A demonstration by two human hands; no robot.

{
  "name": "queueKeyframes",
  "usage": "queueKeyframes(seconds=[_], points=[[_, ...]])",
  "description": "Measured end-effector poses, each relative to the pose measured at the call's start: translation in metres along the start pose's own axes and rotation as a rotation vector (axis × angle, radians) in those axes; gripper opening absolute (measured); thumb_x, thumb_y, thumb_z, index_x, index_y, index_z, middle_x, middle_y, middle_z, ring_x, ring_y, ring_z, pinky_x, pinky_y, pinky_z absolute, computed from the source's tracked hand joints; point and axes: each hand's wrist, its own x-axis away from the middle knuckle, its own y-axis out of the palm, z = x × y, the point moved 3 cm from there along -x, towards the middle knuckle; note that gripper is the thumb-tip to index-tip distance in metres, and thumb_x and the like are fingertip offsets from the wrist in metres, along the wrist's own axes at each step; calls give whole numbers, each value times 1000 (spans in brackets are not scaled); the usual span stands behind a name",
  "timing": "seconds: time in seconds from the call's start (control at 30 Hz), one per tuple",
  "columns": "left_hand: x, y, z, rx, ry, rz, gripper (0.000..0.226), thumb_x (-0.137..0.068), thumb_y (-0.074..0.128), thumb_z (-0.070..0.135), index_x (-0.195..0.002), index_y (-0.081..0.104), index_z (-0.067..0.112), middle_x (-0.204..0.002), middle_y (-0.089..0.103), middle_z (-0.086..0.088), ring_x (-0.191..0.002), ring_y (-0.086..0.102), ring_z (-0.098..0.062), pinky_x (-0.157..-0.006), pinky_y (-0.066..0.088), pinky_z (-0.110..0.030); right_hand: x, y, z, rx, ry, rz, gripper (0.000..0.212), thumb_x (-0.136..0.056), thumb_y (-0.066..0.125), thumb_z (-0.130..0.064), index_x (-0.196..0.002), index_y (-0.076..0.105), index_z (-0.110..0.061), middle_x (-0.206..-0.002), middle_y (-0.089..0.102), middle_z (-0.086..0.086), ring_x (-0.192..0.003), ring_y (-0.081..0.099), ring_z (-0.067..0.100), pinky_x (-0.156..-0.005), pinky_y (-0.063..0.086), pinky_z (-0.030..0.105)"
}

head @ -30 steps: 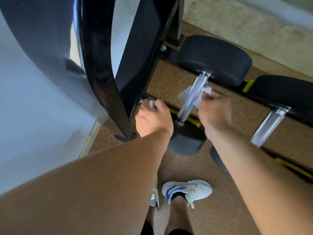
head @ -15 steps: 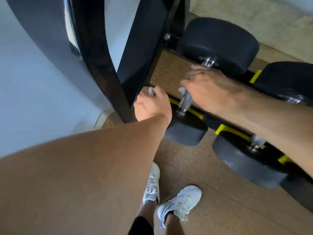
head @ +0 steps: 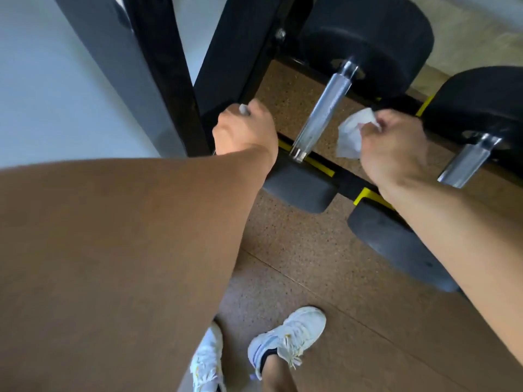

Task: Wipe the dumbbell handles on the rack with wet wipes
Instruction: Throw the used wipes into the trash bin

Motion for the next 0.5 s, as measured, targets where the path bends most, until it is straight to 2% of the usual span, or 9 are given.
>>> queueKeyframes(seconds=[0.1, 0.17, 0.27, 0.3, 0.37, 0.43, 0.5], points=[[2, -1, -1, 21, 10, 6, 29, -96, 40, 34, -89, 62, 15, -85, 60, -2, -73, 54, -20, -66, 36, -29, 16, 35, -8, 62, 0, -222, 14, -97, 57, -24, -92, 69, -20, -86, 68, -4, -77, 64, 13, -60, 47, 27], [2, -4, 0, 87, -6, -12, 28, -95, 41, 34, -90, 63, 17, -85, 61, 0, -69, 53, -16, -67, 36, -28, 21, 48, -15, 95, 45, -292, 16, -96, 57, -28, -89, 67, -18, -83, 65, -3, -76, 63, 15, -54, 39, 25], [12, -16, -4, 192, 35, -52, 24, -96, 42, 31, -79, 55, 20, -74, 54, 5, -72, 54, -16, -62, 37, -29, 39, 36, -27, 139, -1, -229, 12, -98, 57, -31, -98, 65, -22, -83, 62, -6, -75, 60, 10, -52, 37, 23], [19, -23, -11, 236, 57, -85, 23, -97, 41, 29, -80, 54, 20, -73, 52, 6, -70, 52, -14, -59, 35, -29, 50, 27, -30, 150, -63, -189, 12, -99, 56, -31, -102, 65, -24, -86, 63, -7, -77, 60, 10, -55, 39, 23], [38, -42, -42, 363, 38, -155, 20, -99, 42, 27, -95, 60, 18, -78, 54, 6, -71, 50, -9, -61, 36, -29, 82, 11, -38, 81, -165, -47, 15, -99, 54, -31, -108, 64, -25, -97, 66, -7, -85, 62, 10, -63, 46, 26], [58, -63, -94, 455, -71, -203, 23, -98, 45, 29, -106, 63, 18, -87, 59, 3, -78, 54, -12, -70, 42, -32, 122, 5, -44, -102, -212, 79, 14, -97, 55, -30, -107, 64, -30, -101, 69, -10, -91, 65, 7, -74, 54, 30], [77, -88, -153, 489, -252, -251, 22, -97, 49, 32, -107, 65, 22, -92, 62, 3, -85, 57, -17, -75, 44, -34, 167, 13, -47, -301, -158, 78, 10, -95, 56, -31, -99, 65, -35, -99, 70, -12, -94, 67, 5, -83, 57, 35]])
